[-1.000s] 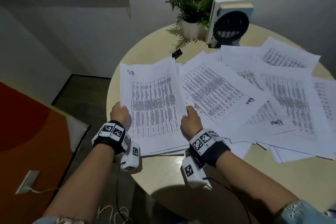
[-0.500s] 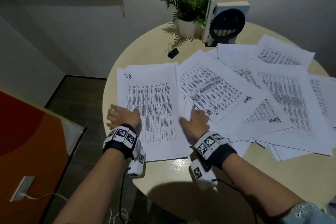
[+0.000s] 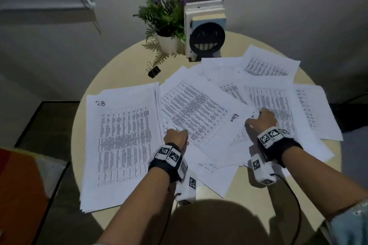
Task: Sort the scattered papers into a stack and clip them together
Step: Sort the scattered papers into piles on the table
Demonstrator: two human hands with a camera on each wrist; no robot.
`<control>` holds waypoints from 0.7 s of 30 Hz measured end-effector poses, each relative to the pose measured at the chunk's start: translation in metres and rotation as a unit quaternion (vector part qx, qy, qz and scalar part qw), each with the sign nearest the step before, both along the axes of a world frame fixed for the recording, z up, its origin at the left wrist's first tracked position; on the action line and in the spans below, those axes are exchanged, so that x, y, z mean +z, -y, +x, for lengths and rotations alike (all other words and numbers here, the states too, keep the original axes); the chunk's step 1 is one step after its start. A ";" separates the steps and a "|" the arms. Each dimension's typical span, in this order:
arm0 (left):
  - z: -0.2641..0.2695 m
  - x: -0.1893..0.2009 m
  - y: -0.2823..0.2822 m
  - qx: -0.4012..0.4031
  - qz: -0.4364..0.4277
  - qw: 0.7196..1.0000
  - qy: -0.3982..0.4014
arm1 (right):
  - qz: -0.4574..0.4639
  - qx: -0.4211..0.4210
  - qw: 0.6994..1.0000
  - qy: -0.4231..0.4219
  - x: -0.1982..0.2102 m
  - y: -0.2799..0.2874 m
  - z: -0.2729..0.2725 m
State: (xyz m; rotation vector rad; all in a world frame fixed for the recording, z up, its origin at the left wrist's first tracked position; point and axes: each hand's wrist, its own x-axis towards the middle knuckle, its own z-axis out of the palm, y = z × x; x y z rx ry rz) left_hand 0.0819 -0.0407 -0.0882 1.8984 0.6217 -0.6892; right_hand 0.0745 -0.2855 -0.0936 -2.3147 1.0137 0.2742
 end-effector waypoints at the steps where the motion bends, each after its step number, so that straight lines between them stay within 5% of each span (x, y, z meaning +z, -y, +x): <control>1: 0.001 0.001 0.006 0.005 0.006 1.000 -0.004 | 0.016 0.021 1.000 0.011 0.000 0.006 0.003; 8: 0.010 -0.009 0.043 -0.073 0.093 0.992 0.038 | 0.081 0.137 0.984 0.086 -0.006 0.005 0.014; 16: -0.010 -0.016 0.047 -0.239 0.171 0.953 0.077 | 0.023 0.008 1.000 0.006 0.002 0.049 -0.006; 19: -0.011 -0.010 0.055 -0.319 0.240 0.911 0.106 | 0.154 0.010 0.988 0.017 0.002 0.035 -0.009; 21: -0.008 -0.008 0.058 -0.370 0.297 0.873 0.115 | 0.153 0.058 0.986 -0.014 -0.001 0.018 -0.011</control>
